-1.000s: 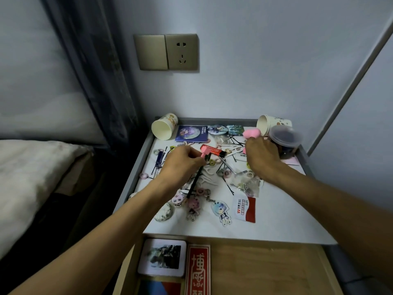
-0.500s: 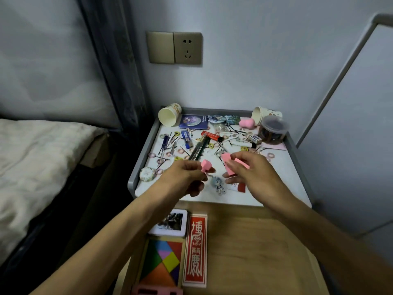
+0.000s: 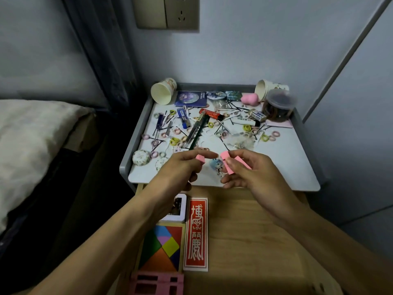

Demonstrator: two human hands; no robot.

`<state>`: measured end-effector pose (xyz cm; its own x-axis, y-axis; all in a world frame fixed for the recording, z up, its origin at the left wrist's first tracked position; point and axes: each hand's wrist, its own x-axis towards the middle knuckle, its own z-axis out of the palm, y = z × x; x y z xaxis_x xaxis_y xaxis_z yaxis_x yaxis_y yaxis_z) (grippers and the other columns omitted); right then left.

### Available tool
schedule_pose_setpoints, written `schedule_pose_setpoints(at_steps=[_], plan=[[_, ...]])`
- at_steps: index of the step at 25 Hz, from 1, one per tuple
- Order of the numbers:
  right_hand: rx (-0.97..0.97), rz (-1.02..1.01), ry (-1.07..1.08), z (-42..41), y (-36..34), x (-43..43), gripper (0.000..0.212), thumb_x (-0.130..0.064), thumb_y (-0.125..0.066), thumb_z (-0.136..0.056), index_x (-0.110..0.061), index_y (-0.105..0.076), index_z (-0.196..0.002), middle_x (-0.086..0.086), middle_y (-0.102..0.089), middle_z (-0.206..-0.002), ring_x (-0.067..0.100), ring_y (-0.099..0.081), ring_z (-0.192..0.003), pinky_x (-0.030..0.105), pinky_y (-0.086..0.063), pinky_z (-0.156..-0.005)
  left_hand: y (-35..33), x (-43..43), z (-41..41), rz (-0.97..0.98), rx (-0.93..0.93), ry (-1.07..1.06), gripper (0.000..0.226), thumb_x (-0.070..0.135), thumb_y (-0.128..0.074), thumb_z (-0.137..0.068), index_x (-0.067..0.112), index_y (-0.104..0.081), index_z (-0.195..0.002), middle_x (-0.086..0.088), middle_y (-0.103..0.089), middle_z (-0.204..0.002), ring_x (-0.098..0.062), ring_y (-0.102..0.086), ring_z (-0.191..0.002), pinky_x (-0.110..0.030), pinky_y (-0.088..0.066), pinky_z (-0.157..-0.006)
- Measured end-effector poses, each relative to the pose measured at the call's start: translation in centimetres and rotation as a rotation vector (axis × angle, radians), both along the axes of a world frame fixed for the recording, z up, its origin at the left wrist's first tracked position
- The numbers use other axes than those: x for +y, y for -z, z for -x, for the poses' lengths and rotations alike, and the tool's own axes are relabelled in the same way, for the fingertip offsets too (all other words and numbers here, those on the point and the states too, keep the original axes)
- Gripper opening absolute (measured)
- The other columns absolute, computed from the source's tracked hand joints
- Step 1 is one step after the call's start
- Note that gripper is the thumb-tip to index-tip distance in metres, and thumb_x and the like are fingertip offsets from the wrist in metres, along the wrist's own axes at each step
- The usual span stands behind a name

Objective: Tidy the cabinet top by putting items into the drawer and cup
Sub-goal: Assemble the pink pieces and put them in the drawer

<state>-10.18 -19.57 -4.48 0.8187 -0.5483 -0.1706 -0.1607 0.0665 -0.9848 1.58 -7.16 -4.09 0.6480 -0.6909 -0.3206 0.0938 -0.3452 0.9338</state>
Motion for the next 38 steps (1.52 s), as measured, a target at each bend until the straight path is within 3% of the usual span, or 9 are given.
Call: schedule_pose_setpoints(at_steps=[3,7,9,12,15,20,28,32,38], plan=[[-0.016,-0.068,-0.013,-0.3,0.2,-0.5,0.015,-0.016,-0.061,-0.093,-0.013,-0.068,-0.106,0.001,-0.07,-0.083,0.018,-0.068,-0.067,0.027,-0.057,-0.06,0.2,-0.1,-0.2,0.023,0.108,-0.033,0.032,0.017,-0.048,-0.09,0.024,-0.076,-0.103,0.005,-0.047,-0.074,-0.011,-0.044,-0.064,-0.022,-0.035,-0.054],[-0.032,-0.136,-0.041,-0.6,0.7,-0.2,0.019,-0.02,-0.064,-0.09,-0.012,-0.069,-0.107,0.0,-0.067,-0.08,0.014,-0.062,-0.066,0.024,-0.051,-0.055,0.4,-0.3,-0.4,0.152,0.225,-0.087,0.027,0.017,-0.049,-0.096,0.009,-0.074,-0.1,-0.009,-0.044,-0.084,-0.014,-0.047,-0.061,-0.023,-0.037,-0.05],[-0.043,-0.14,-0.042,-0.7,0.8,-0.1,0.016,-0.017,-0.062,-0.092,-0.011,-0.069,-0.106,0.0,-0.066,-0.078,0.012,-0.06,-0.065,0.024,-0.05,-0.053,0.5,-0.4,-0.3,0.188,0.256,-0.094,0.028,0.021,-0.049,-0.1,0.006,-0.073,-0.095,-0.01,-0.045,-0.083,-0.015,-0.048,-0.062,-0.025,-0.039,-0.054],[-0.023,-0.11,-0.038,-0.6,0.9,0.0,0.014,-0.017,-0.063,-0.092,-0.012,-0.069,-0.104,0.001,-0.064,-0.076,0.011,-0.058,-0.063,0.023,-0.046,-0.05,0.8,-0.5,-0.4,0.216,0.29,-0.107,0.034,0.025,-0.048,-0.101,0.001,-0.071,-0.106,-0.004,-0.05,-0.076,-0.014,-0.051,-0.068,-0.029,-0.04,-0.067],[0.002,-0.066,-0.043,-0.4,1.0,-0.1,0.015,-0.018,-0.066,-0.09,-0.011,-0.07,-0.103,0.005,-0.062,-0.072,0.012,-0.056,-0.061,0.023,-0.044,-0.049,0.9,-0.4,-0.4,0.221,0.294,-0.104,0.028,0.019,-0.05,-0.099,0.007,-0.074,-0.108,0.003,-0.055,-0.068,-0.012,-0.054,-0.075,-0.028,-0.042,-0.076],[-0.061,-0.116,0.032,-0.5,0.9,-0.1,0.011,-0.011,-0.068,-0.087,-0.011,-0.071,-0.098,0.006,-0.069,-0.071,0.014,-0.064,-0.063,0.023,-0.055,-0.061,0.9,-0.5,0.0,0.235,0.275,-0.137,0.017,0.015,-0.06,-0.093,0.011,-0.071,-0.106,0.004,-0.064,-0.072,-0.012,-0.056,-0.076,-0.034,-0.038,-0.083],[-0.068,0.012,0.06,-0.3,0.6,0.2,0.018,-0.007,-0.067,-0.088,-0.008,-0.069,-0.106,0.009,-0.075,-0.081,0.018,-0.072,-0.069,0.024,-0.058,-0.068,1.0,-0.5,0.1,0.301,0.263,-0.128,0.019,0.009,-0.06,-0.094,0.003,-0.062,-0.112,-0.005,-0.07,-0.08,-0.012,-0.059,-0.069,-0.022,-0.05,-0.062],[-0.069,0.187,0.062,-0.2,0.7,0.6,0.022,-0.009,-0.067,-0.088,-0.015,-0.068,-0.11,0.005,-0.075,-0.085,0.018,-0.074,-0.071,0.026,-0.06,-0.068,1.0,-0.5,0.2,0.338,0.338,-0.101,0.023,0.009,-0.059,-0.095,-0.004,-0.061,-0.114,-0.008,-0.066,-0.076,-0.013,-0.059,-0.066,-0.022,-0.054,-0.064],[-0.07,0.202,0.043,-0.2,0.9,0.6,0.022,-0.011,-0.068,-0.088,-0.016,-0.07,-0.109,0.001,-0.075,-0.09,0.017,-0.074,-0.072,0.028,-0.06,-0.07,0.9,-0.5,0.2,0.319,0.316,-0.074,0.021,0.02,-0.063,-0.092,0.0,-0.07,-0.095,-0.007,-0.063,-0.072,-0.014,-0.058,-0.065,-0.021,-0.053,-0.063]])
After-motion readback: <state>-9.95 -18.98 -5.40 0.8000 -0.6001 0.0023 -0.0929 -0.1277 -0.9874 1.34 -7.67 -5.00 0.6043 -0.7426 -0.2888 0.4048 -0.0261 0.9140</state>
